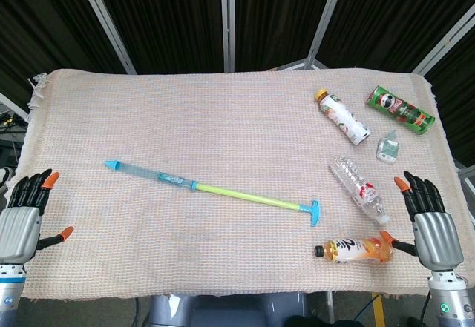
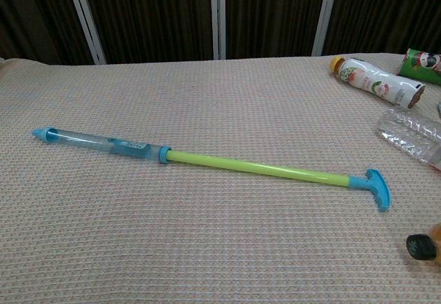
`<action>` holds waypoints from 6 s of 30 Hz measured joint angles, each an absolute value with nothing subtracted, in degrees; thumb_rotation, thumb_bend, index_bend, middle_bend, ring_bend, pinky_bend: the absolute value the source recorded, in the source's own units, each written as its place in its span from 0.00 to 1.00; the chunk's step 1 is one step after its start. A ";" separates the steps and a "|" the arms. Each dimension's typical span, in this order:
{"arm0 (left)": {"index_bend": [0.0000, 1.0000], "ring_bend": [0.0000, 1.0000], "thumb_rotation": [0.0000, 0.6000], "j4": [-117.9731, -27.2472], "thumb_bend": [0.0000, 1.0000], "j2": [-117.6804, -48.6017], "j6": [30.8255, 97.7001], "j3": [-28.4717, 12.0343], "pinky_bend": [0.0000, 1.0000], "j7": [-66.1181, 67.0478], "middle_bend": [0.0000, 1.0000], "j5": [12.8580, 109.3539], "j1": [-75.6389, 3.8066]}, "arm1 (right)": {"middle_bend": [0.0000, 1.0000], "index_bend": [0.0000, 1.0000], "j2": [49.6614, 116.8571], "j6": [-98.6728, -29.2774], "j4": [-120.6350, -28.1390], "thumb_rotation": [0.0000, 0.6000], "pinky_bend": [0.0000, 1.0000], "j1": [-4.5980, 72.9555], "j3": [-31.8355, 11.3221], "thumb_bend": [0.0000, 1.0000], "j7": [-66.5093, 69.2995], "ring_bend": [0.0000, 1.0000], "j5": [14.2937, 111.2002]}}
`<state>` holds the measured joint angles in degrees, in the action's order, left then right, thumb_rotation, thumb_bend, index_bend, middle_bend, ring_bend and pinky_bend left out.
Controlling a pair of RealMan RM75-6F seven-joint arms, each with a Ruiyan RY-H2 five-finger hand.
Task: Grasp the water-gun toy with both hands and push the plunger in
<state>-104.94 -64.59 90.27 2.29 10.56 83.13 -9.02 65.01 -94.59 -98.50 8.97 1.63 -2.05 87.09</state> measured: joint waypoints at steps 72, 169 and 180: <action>0.05 0.47 1.00 -98.64 0.09 -68.82 79.16 -3.69 0.47 12.30 0.62 77.54 -11.67 | 1.00 0.65 89.41 -54.74 -84.47 1.00 1.00 37.73 -5.78 0.40 -32.08 1.00 49.89; 0.79 0.78 1.00 -75.63 0.46 -88.79 46.78 -12.05 0.93 20.33 0.92 52.24 -45.23 | 1.00 0.67 89.31 -57.05 -90.85 1.00 1.00 47.94 -12.67 0.48 -34.44 1.00 40.66; 0.79 0.78 1.00 -75.95 0.46 -89.74 47.36 -11.91 0.93 20.83 0.92 50.96 -46.30 | 1.00 0.66 92.70 -58.17 -88.66 1.00 1.00 49.59 -13.41 0.48 -34.69 1.00 39.16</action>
